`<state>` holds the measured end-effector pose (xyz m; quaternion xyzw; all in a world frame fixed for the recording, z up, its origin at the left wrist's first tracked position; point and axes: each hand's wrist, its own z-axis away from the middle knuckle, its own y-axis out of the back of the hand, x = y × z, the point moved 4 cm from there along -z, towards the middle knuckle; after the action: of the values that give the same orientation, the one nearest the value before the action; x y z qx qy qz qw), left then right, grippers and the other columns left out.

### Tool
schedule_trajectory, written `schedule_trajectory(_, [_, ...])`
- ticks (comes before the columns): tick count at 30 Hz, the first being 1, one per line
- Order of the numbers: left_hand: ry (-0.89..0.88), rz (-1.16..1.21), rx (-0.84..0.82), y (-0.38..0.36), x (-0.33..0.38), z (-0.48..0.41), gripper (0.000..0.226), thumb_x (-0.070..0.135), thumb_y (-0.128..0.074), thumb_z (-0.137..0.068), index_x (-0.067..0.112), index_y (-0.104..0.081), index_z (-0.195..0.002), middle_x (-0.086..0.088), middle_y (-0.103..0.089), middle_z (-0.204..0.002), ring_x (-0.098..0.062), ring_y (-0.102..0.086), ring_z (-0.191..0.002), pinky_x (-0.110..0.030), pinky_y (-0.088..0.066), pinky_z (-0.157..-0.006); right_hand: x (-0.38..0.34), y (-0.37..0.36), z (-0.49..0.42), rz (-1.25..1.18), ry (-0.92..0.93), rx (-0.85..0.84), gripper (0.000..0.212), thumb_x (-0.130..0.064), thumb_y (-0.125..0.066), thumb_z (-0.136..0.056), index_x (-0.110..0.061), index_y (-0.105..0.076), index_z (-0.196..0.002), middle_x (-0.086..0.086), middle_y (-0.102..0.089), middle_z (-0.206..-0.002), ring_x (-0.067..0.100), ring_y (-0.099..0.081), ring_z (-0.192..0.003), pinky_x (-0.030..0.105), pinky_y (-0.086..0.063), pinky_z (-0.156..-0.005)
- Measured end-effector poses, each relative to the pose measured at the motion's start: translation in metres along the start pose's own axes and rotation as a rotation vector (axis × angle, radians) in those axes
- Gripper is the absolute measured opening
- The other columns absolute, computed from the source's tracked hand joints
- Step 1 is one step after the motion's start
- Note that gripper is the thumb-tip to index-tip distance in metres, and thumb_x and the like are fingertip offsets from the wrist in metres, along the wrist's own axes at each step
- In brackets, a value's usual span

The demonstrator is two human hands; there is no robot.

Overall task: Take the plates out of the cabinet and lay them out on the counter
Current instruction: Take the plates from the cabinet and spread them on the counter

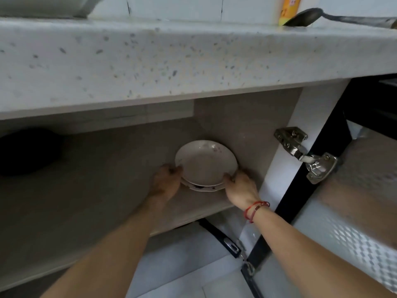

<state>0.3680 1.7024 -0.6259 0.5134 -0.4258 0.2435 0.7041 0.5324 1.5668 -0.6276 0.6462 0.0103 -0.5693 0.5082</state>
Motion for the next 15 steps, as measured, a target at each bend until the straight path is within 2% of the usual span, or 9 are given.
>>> schedule_trajectory(2, [0.031, 0.12, -0.005, -0.003, 0.001, -0.009, 0.033, 0.037, -0.053, -0.094, 0.008, -0.068, -0.099, -0.013, -0.069, -0.101, -0.027, -0.065, -0.093, -0.032, -0.05, -0.08, 0.004, -0.003, -0.009, -0.108, -0.05, 0.01, 0.04, -0.044, -0.046, -0.095, -0.008, -0.058, -0.108, 0.016, -0.073, -0.095, 0.032, -0.073, -0.077, 0.043, -0.061, -0.075])
schedule_trajectory(5, [0.06, 0.258, 0.006, -0.009, -0.003, -0.019, 0.023, 0.033, -0.057, -0.09, 0.015, -0.069, -0.084, -0.017, -0.072, -0.096, -0.033, -0.07, -0.091, -0.047, -0.057, -0.086, 0.009, -0.004, -0.017, -0.232, -0.115, 0.008, 0.029, -0.031, -0.046, -0.1, -0.006, -0.058, -0.096, 0.018, -0.074, -0.083, 0.02, -0.069, -0.046, 0.032, -0.061, -0.054])
schedule_trajectory(6, [0.071, 0.29, 0.015, -0.01, -0.003, -0.021, 0.02, 0.028, -0.057, -0.092, 0.015, -0.069, -0.083, -0.017, -0.072, -0.096, -0.034, -0.07, -0.092, -0.05, -0.056, -0.086, 0.011, -0.004, -0.019, -0.26, -0.134, 0.01, 0.027, -0.029, -0.046, -0.1, -0.005, -0.058, -0.096, 0.019, -0.073, -0.084, 0.02, -0.069, -0.045, 0.031, -0.061, -0.052])
schedule_trajectory(10, [0.119, 0.404, 0.03, -0.014, -0.004, -0.027, 0.016, 0.02, -0.06, -0.09, 0.018, -0.069, -0.077, -0.016, -0.072, -0.097, -0.034, -0.068, -0.098, -0.052, -0.055, -0.089, 0.013, -0.007, -0.025, -0.389, -0.172, 0.015, 0.024, -0.022, -0.048, -0.1, 0.0, -0.057, -0.102, 0.024, -0.071, -0.094, 0.031, -0.073, -0.057, 0.043, -0.063, -0.065])
schedule_trajectory(15, [0.161, 0.469, -0.005, -0.014, -0.007, -0.025, 0.012, 0.011, -0.062, -0.088, 0.011, -0.071, -0.08, -0.021, -0.072, -0.098, -0.036, -0.068, -0.096, -0.054, -0.055, -0.089, 0.011, -0.004, -0.024, -0.409, -0.155, 0.003, 0.02, -0.018, -0.048, -0.1, 0.0, -0.056, -0.106, 0.019, -0.067, -0.1, 0.027, -0.071, -0.053, 0.041, -0.063, -0.068])
